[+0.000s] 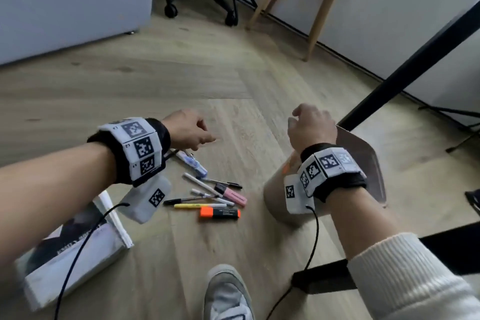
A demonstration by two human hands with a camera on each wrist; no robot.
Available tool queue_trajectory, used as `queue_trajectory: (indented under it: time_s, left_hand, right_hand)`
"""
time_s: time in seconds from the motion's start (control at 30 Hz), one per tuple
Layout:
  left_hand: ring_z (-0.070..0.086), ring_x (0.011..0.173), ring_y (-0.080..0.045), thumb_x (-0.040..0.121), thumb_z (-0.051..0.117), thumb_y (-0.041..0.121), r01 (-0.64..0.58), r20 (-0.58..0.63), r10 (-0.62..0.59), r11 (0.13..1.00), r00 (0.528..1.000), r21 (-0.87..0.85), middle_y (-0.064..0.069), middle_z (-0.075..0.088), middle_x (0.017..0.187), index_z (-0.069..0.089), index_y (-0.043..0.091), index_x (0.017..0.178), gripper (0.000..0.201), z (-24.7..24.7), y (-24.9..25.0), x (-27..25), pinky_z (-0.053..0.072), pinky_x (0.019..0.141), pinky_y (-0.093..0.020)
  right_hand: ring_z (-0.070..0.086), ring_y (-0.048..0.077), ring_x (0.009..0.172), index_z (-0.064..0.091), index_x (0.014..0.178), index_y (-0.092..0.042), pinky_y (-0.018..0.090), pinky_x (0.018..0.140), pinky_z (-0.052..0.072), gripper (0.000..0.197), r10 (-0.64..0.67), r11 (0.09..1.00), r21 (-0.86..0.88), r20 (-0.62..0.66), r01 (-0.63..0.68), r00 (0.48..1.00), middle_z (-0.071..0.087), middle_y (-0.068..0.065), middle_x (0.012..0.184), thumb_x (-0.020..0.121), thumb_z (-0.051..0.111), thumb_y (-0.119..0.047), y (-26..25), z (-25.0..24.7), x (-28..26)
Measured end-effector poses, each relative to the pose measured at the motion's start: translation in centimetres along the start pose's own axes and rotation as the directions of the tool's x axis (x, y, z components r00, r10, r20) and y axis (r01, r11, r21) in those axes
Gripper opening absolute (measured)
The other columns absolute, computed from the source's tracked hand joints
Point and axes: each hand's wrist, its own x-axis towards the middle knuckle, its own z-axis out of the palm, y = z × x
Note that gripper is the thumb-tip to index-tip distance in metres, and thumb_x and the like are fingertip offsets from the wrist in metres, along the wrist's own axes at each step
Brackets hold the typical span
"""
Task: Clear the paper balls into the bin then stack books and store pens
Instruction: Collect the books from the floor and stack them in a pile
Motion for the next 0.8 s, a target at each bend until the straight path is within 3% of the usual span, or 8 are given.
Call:
queue_trajectory:
  time_s: [0.1,0.2,0.27,0.37,0.43,0.53,0.67,0.8]
  left_hand:
    - [0.062,0.084,-0.024,0.085,0.068,0.04,0.114,-0.143,-0.094,0.984,0.985,0.135,-0.006,0.069,0.086,0.065,0.015,0.083,0.025,-4.0,-4.1,-2.7,0.051,0.08,-0.035]
    - [0.062,0.09,-0.026,0.082,0.069,0.045,0.278,-0.33,-0.244,0.959,0.912,0.059,-0.006,0.067,0.095,0.063,0.015,0.09,0.031,-7.6,-9.4,-7.0,0.052,0.084,-0.039]
    - [0.059,0.101,-0.03,0.081,0.069,0.048,0.401,-0.514,-0.38,0.913,0.769,-0.076,-0.008,0.063,0.109,0.058,0.013,0.104,0.043,-8.6,-13.0,-10.3,0.05,0.09,-0.039]
    - [0.049,0.117,-0.034,0.079,0.066,0.056,0.476,-0.701,-0.563,0.807,0.438,-0.35,-0.018,0.049,0.129,0.047,0.004,0.121,0.069,-7.5,-17.4,-15.4,0.041,0.097,-0.039]
    - [0.045,0.125,-0.038,0.076,0.061,0.069,0.426,-0.6,-0.714,0.698,0.36,-0.575,-0.024,0.043,0.139,0.04,-0.004,0.133,0.096,-5.2,-20.1,-17.9,0.038,0.104,-0.04]
    - [0.04,0.133,-0.039,0.053,0.048,0.096,0.4,-0.285,-0.828,0.498,0.483,-0.77,-0.023,0.034,0.148,0.03,-0.003,0.144,0.136,-0.8,-22.5,-19.8,0.034,0.108,-0.046]
    - [0.045,0.129,-0.018,0.05,0.046,0.099,0.391,-0.104,-0.792,0.406,0.602,-0.826,0.002,0.048,0.144,0.046,0.024,0.139,0.117,2.9,-23.9,-20.0,0.032,0.111,-0.046]
    - [0.059,0.114,-0.005,0.059,0.056,0.089,0.311,-0.066,-0.73,0.368,0.681,-0.876,0.016,0.064,0.123,0.054,0.031,0.13,0.092,4.3,-23.3,-19.7,0.042,0.102,-0.033]
  right_hand:
    - [0.064,0.027,0.091,0.069,0.1,-0.018,0.029,0.071,0.043,0.021,-0.31,0.937,0.162,-0.021,0.309,0.951,0.067,0.004,0.103,0.092,0.056,-0.032,-6.0,2.9,-2.6]
    - [0.065,0.017,0.088,0.069,0.096,-0.018,0.031,0.078,0.052,0.028,-0.551,0.792,0.42,0.181,0.443,0.815,0.069,0.0,0.097,0.088,0.061,-0.044,-11.8,7.3,-6.1]
    - [0.064,0.012,0.095,0.067,0.108,-0.017,0.03,0.086,0.051,0.049,-0.618,0.754,0.53,0.373,0.388,0.691,0.07,-0.001,0.104,0.084,0.06,-0.059,-15.0,10.1,-8.8]
    - [0.056,0.018,0.12,0.049,0.136,-0.017,0.034,0.101,0.044,0.09,-0.595,0.787,0.592,0.653,0.175,0.468,0.058,0.003,0.133,0.073,0.051,-0.081,-18.3,13.0,-12.2]
    - [0.048,0.023,0.129,0.037,0.144,-0.014,0.039,0.106,0.04,0.105,-0.559,0.814,0.576,0.738,0.08,0.378,0.046,0.008,0.145,0.068,0.05,-0.085,-19.9,14.4,-13.5]
    - [0.041,0.028,0.134,0.03,0.148,-0.014,0.047,0.101,0.043,0.121,-0.503,0.843,0.536,0.811,-0.038,0.298,0.036,0.007,0.152,0.056,0.057,-0.088,-21.3,16.0,-14.7]
    - [0.05,0.021,0.125,0.038,0.142,-0.016,0.038,0.093,0.04,0.124,-0.472,0.799,0.542,0.833,-0.259,0.287,0.05,0.003,0.141,0.043,0.071,-0.081,-21.5,17.8,-15.8]
    - [0.067,0.02,0.106,0.053,0.129,-0.017,0.04,0.093,0.053,0.082,-0.556,0.699,0.56,0.817,-0.445,0.155,0.069,0.004,0.119,0.064,0.079,-0.061,-20.9,19.2,-17.1]
